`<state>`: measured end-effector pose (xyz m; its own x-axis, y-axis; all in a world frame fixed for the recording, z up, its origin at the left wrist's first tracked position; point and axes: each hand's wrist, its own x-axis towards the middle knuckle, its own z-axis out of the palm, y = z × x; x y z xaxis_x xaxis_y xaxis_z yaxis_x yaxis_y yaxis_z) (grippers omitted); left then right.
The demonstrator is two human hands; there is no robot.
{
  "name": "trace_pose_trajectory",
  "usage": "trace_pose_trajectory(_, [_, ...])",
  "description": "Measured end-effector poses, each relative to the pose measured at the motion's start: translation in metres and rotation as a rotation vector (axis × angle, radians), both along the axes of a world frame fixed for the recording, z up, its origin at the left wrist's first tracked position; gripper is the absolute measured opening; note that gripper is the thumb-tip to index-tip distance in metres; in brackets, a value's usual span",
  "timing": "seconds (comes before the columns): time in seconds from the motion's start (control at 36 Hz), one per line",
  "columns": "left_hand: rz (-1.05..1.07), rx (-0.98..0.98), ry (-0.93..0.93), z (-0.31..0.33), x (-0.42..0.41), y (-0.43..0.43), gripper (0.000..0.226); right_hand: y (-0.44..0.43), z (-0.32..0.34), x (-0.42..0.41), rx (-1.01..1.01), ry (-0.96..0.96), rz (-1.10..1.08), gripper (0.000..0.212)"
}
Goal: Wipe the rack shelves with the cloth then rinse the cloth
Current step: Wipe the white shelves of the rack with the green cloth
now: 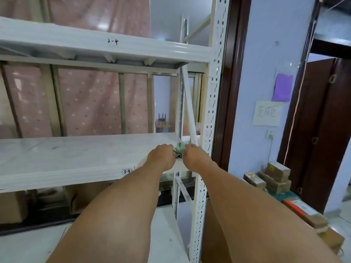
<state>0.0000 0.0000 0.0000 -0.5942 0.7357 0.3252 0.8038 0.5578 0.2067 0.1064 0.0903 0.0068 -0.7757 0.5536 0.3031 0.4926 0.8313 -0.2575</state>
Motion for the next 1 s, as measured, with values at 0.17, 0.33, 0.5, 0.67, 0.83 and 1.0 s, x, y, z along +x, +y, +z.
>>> trace_pose_trajectory(0.17, [-0.002, 0.029, -0.033, -0.015, -0.01, 0.035, 0.025, 0.023, 0.005, -0.024, -0.072, 0.004, 0.01, 0.031])
trace_pose_trajectory(0.33, [0.012, 0.058, -0.01, -0.031, -0.023, 0.054, 0.027, 0.045, -0.007, -0.037, -0.05, -0.12, 0.007, 0.029])
trace_pose_trajectory(0.5, [0.048, 0.164, -0.087, -0.044, -0.029, 0.063, 0.027, 0.056, -0.001, -0.041, 0.007, -0.094, -0.02, 0.021])
trace_pose_trajectory(0.67, [0.096, 0.23, -0.161, -0.04, -0.022, 0.063, 0.021, 0.054, -0.006, -0.045, 0.127, -0.116, 0.022, 0.016])
trace_pose_trajectory(0.83, [0.099, 0.276, -0.143, -0.042, -0.027, 0.057, 0.02, 0.061, 0.004, -0.043, 0.022, -0.072, 0.026, 0.022])
trace_pose_trajectory(1.0, [0.139, 0.278, 0.065, -0.046, -0.024, 0.034, 0.024, 0.058, -0.016, -0.055, 0.102, -0.108, 0.082, 0.033])
